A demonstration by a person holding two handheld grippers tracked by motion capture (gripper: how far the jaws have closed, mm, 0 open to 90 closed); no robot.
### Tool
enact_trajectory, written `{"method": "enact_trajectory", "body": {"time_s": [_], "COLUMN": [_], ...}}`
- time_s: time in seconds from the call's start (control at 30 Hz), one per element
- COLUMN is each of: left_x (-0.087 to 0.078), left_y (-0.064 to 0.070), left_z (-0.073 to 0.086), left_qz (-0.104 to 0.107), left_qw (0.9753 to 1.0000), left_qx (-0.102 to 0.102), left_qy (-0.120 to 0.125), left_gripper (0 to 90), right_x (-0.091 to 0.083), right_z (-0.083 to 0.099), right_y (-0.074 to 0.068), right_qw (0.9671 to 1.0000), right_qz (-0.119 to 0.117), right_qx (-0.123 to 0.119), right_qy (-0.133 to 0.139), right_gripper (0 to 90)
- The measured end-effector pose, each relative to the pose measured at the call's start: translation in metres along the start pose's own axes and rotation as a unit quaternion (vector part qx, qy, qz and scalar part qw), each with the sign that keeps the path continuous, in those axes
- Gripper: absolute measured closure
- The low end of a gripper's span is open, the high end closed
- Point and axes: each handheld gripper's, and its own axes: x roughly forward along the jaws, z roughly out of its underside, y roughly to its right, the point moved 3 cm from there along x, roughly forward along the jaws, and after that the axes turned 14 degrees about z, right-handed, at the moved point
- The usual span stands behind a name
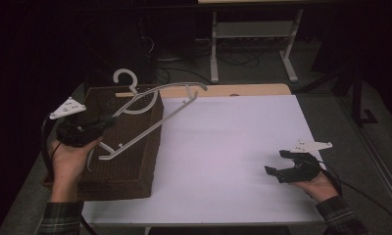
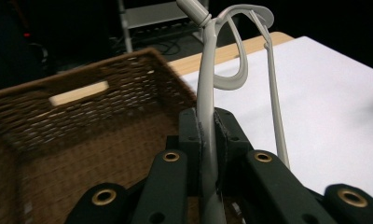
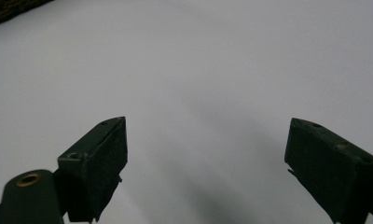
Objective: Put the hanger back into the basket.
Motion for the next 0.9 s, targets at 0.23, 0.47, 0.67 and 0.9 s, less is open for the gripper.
{"method": "enact_trajectory", "body": {"time_s": [0.23,0.47,0.67,0.9], "left_x": [-0.034,-0.060,-0.071,-0.077], "left_y": [-0.022,-0.042,-0.056,-0.068], "left_z": [0.008,0.016,0.025,0.036], "left_qz": [-0.041,-0.080,-0.106,-0.118], "left_qw": [0.9990,0.9965,0.9940,0.9922], "left_qx": [-0.014,-0.023,-0.028,-0.037], "left_qy": [0.010,0.007,-0.003,-0.013], "left_gripper": [83.1,83.1,83.1,83.1], "right_x": [0.000,0.002,0.004,0.004], "right_z": [0.000,0.000,0.000,0.001], "right_y": [0.001,0.002,0.002,0.002], "right_qw": [1.0000,1.0000,1.0000,1.0000], "right_qz": [0.001,0.001,0.003,0.003], "right_qx": [0.003,0.003,0.003,0.002], "right_qy": [-0.001,-0.003,-0.006,-0.007], "right_gripper": [12.4,12.4,12.5,12.5]}}
